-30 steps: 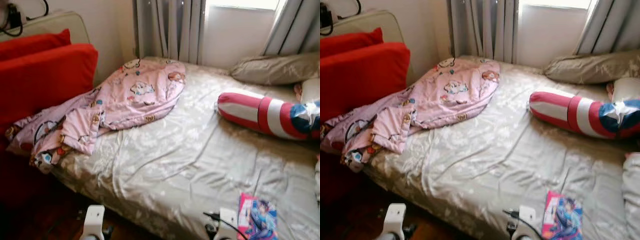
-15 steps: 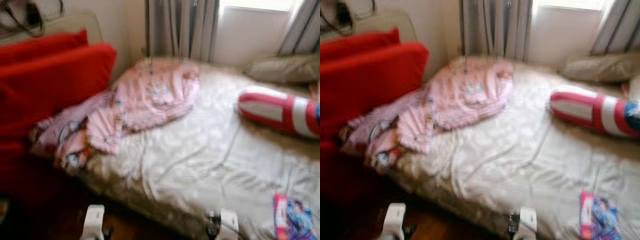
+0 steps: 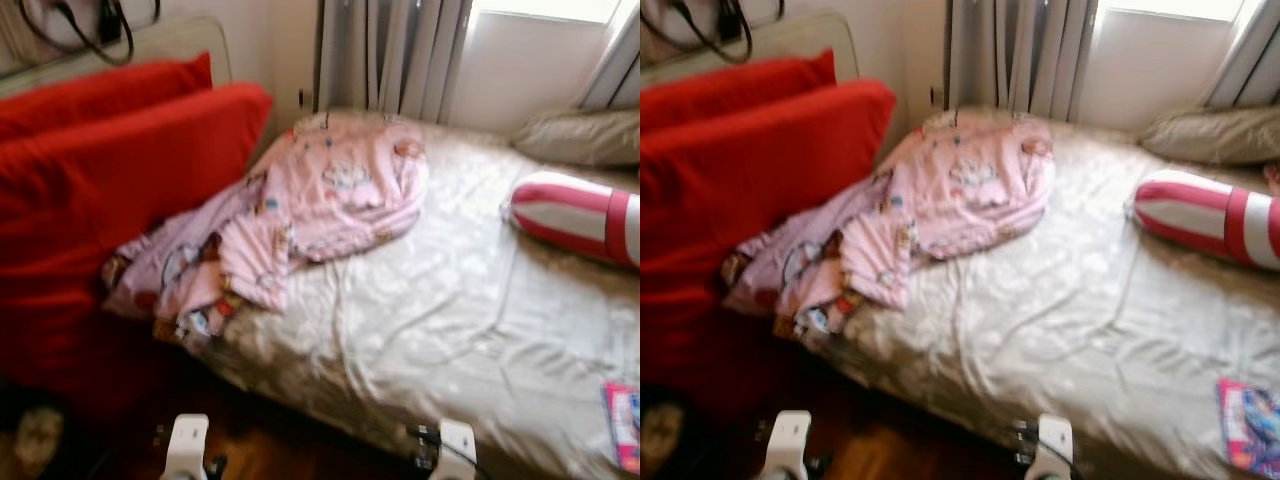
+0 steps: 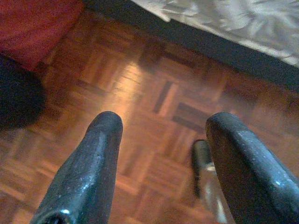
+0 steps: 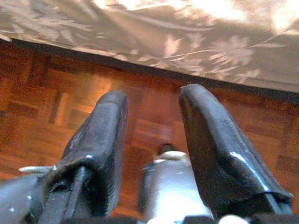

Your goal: Clean up the room

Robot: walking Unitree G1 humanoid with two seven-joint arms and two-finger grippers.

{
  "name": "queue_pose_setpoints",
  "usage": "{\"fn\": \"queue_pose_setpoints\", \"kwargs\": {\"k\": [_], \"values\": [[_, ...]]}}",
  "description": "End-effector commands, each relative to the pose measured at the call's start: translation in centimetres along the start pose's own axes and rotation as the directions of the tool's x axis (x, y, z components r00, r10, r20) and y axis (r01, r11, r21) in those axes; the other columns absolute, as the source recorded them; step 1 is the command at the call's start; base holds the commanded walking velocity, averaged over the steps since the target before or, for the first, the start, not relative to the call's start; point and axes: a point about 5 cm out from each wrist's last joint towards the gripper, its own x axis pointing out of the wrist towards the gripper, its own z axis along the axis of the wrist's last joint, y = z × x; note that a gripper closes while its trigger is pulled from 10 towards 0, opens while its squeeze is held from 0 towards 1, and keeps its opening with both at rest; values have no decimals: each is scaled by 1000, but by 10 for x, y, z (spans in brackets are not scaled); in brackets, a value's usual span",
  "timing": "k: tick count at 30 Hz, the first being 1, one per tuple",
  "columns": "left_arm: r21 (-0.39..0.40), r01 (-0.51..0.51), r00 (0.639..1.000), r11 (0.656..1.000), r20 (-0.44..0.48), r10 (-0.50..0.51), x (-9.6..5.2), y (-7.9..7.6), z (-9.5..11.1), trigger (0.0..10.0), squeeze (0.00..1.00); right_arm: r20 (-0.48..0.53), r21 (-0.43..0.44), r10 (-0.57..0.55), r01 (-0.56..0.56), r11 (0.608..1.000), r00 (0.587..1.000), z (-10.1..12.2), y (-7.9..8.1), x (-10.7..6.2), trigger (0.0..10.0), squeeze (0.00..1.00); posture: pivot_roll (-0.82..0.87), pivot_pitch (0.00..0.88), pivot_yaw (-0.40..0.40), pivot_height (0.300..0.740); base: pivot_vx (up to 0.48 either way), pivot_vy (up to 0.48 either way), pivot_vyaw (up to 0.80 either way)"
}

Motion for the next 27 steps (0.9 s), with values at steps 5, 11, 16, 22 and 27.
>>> {"fn": "queue_pose_setpoints", "kwargs": {"k": [5,11,16,22,27], "values": [[0,11,1000,1000,-16,-11,0,-6,-2,10000,0,-13,2,-21,21,1000,1000,-4,-8,-1,10000,0,57,0,12,740,0,480,0],[14,8,1000,1000,-12,-8,0,-6,-2,10000,0,-13,-1,-18,18,1000,1000,-4,-8,-1,10000,0,59,0,11,740,0,80,0],[5,12,1000,1000,-8,-12,0,-6,-2,10000,0,-12,-6,-17,17,1000,1000,-3,-9,-1,10000,0,61,0,10,740,0,0,0],[14,12,1000,1000,-18,-12,0,-6,-3,10000,0,-1,2,-19,19,1000,1000,-1,-9,-1,10000,0,57,0,13,740,0,0,0],[12,17,1000,1000,-20,-16,0,-6,-3,10000,0,3,-18,-15,15,1000,1000,0,-9,-1,10000,0,61,0,13,740,0,0,0]]}}
